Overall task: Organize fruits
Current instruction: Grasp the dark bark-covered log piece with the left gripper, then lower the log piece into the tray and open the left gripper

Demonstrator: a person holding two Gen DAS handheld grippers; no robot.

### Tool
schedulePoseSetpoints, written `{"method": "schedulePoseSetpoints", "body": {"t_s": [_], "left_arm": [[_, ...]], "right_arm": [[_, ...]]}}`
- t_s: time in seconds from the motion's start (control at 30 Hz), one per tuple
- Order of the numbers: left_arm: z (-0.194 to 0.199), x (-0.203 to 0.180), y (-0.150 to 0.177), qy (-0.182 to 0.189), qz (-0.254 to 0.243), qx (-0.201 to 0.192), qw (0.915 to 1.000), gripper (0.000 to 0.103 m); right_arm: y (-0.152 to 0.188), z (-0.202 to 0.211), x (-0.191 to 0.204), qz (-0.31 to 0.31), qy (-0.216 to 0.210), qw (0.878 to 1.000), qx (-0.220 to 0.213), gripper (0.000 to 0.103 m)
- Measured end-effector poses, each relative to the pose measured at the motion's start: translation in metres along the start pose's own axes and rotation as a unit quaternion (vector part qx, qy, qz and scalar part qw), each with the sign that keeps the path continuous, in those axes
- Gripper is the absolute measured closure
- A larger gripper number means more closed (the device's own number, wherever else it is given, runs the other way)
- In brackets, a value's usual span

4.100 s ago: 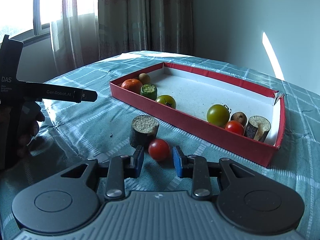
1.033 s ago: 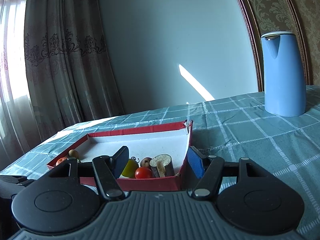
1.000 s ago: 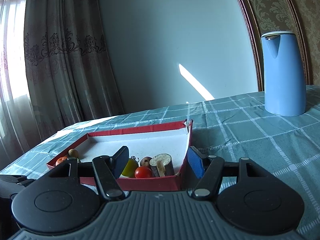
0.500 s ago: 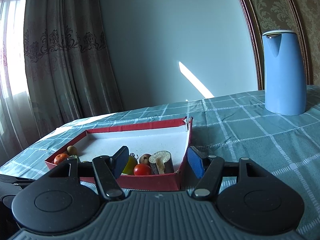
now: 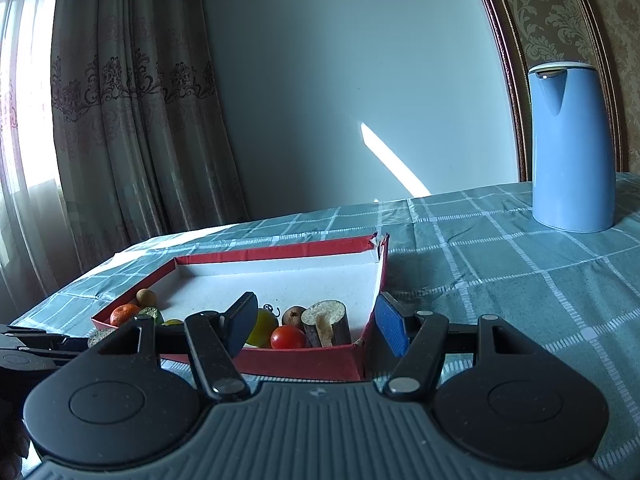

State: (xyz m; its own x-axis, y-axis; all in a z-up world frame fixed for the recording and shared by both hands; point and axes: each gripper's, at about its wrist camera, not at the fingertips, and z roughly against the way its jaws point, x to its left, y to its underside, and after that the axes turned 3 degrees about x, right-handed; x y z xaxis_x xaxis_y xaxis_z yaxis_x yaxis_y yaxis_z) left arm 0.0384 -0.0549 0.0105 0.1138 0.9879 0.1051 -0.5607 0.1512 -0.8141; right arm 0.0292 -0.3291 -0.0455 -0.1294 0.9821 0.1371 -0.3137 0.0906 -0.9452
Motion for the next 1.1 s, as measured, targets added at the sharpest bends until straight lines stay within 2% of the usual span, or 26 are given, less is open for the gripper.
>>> {"method": "schedulePoseSetpoints", "body": {"t_s": [0.3,0.47,0.7,0.83,0.97,1.03,1.1], "left_arm": [[-0.01,0.018,-0.037,-0.033,0.026,-0.031,0.9986,0.068],[-0.028,0.027,-0.057,-0.027,0.044,-0.033,0.9981,0.068],[-0.056,0.037,-0.062,-0.011,0.063,-0.012,0.9979,0.068],[-0.064,0.038,-0.058,-0.021,0.064,-0.01,0.9977,0.068],[-0.059,0.039,-0.056,-0.021,0.063,-0.02,0.9976,0.057],[-0.054,0.04,-0.056,-0.023,0.062,-0.024,0.9975,0.057],[-0.045,0.044,-0.053,-0.019,0.066,-0.03,0.9972,0.049]], "right_arm": [[0.001,-0.001,0.001,0.001,0.0,1.0,0.005,0.038],[0.001,-0.003,0.001,-0.001,-0.003,1.0,0.008,0.038],[0.001,-0.005,0.004,0.002,-0.009,1.0,0.012,0.038],[0.0,-0.005,0.006,0.005,-0.012,1.0,0.014,0.038],[0.0,-0.004,0.006,0.006,-0.013,1.0,0.014,0.038],[0.0,-0.005,0.005,0.004,-0.013,1.0,0.015,0.038],[0.0,-0.006,0.004,0.002,-0.012,1.0,0.016,0.038]]}}
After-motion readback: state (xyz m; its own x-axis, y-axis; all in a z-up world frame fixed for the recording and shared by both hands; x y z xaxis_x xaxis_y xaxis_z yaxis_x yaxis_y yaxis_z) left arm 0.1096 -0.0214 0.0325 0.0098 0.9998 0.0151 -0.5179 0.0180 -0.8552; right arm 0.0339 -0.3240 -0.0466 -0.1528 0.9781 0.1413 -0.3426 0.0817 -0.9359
